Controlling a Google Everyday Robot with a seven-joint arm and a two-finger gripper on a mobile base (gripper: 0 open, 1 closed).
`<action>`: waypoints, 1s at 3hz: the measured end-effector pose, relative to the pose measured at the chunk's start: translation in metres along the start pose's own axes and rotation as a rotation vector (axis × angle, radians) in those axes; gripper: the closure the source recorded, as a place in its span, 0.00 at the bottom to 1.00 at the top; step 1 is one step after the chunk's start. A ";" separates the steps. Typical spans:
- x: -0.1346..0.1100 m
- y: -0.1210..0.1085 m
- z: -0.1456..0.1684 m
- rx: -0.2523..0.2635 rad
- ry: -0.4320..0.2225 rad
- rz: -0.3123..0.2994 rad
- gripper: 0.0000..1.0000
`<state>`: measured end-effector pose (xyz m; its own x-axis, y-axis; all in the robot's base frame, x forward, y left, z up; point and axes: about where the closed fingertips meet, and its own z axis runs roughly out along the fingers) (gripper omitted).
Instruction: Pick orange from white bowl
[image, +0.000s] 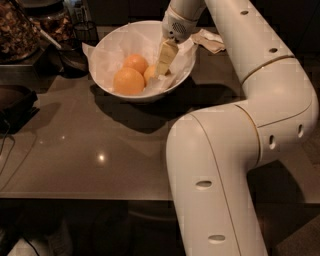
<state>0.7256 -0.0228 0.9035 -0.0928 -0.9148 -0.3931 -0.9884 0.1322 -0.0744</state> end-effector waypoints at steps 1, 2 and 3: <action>0.000 -0.004 -0.001 0.011 0.004 -0.005 0.23; -0.002 -0.007 -0.007 0.032 0.011 -0.016 0.23; -0.004 -0.008 -0.012 0.045 0.016 -0.026 0.22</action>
Offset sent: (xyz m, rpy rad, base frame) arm -0.0071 -0.0326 0.0335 -0.1053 0.0905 0.0533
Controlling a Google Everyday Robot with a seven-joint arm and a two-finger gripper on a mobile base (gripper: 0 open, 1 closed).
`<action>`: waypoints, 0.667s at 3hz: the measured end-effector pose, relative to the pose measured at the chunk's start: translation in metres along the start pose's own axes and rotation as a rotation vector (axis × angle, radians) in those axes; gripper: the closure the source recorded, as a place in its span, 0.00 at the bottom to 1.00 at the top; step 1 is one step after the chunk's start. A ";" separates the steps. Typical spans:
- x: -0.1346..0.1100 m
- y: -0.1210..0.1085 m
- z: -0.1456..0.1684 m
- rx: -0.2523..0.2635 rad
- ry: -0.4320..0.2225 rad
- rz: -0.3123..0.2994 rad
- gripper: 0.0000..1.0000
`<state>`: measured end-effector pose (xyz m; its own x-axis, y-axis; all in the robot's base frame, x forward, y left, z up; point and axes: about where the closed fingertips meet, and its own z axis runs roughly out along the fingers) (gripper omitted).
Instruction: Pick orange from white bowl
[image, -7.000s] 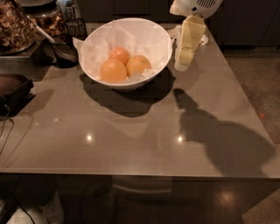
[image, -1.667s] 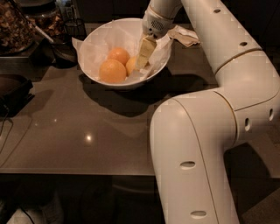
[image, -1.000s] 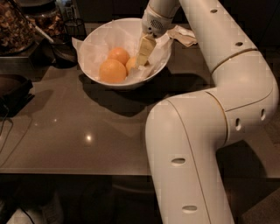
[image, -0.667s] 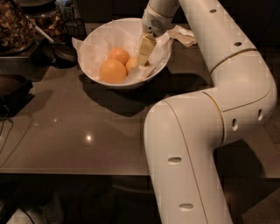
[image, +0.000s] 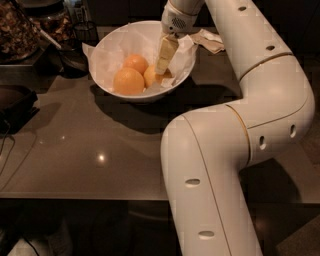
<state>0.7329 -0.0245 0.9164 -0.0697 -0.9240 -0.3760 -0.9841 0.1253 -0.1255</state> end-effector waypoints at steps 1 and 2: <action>-0.001 -0.001 -0.003 0.008 0.006 -0.006 0.21; -0.002 0.000 0.000 -0.002 0.005 -0.008 0.18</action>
Offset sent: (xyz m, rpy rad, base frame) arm -0.0186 -0.0216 0.0147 -0.0792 0.1559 0.0584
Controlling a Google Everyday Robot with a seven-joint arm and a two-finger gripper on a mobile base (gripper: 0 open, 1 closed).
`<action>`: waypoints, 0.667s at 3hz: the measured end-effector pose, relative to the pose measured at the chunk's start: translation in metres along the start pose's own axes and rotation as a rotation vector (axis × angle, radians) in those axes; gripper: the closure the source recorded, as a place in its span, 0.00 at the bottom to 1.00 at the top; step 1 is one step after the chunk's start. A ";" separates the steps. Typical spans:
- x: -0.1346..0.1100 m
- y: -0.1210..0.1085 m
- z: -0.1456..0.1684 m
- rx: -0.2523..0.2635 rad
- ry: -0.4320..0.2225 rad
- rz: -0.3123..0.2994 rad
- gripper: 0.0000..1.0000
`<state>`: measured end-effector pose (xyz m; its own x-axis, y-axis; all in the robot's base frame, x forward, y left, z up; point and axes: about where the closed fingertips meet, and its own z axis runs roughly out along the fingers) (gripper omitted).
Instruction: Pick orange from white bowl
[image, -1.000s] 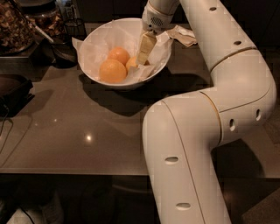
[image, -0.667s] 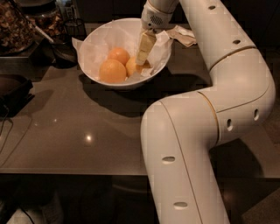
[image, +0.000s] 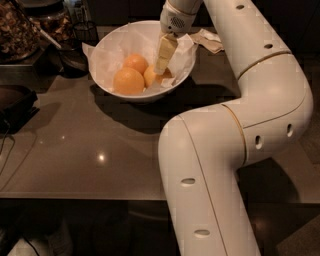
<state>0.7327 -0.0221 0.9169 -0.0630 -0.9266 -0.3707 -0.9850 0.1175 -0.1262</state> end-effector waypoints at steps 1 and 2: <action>0.004 0.004 0.005 -0.026 -0.010 0.013 0.20; 0.008 0.008 0.009 -0.049 -0.018 0.024 0.25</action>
Offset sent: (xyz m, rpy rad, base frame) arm -0.0400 -0.0278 -0.0098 -0.0274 0.2078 0.0380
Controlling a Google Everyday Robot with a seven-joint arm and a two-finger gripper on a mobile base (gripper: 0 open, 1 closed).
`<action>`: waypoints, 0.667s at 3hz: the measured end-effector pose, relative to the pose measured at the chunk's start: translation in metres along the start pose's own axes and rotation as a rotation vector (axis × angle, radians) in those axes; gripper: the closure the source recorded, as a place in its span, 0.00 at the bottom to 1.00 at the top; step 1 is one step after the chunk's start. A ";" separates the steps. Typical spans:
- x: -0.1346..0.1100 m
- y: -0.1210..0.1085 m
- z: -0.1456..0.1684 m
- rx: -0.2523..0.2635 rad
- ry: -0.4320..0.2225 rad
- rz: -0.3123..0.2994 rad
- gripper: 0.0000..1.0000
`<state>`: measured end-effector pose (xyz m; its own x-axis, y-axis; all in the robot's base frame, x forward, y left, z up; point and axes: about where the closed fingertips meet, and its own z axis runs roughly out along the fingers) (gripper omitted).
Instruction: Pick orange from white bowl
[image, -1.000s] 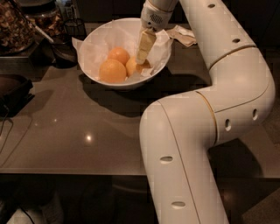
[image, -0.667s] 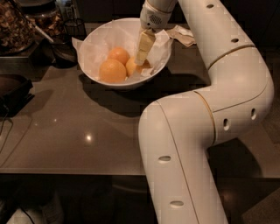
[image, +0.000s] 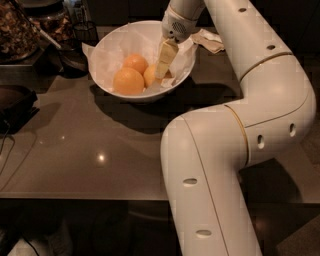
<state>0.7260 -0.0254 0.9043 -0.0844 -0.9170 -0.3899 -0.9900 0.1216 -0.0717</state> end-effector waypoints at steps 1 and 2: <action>0.002 0.002 0.004 -0.016 -0.003 0.003 0.25; 0.002 0.004 0.008 -0.029 -0.004 0.001 0.24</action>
Offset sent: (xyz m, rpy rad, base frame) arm -0.0331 -0.0183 -0.0020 -0.0539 0.1633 0.0655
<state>0.7227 -0.0238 0.8963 -0.0847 -0.9152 -0.3940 -0.9928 0.1110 -0.0444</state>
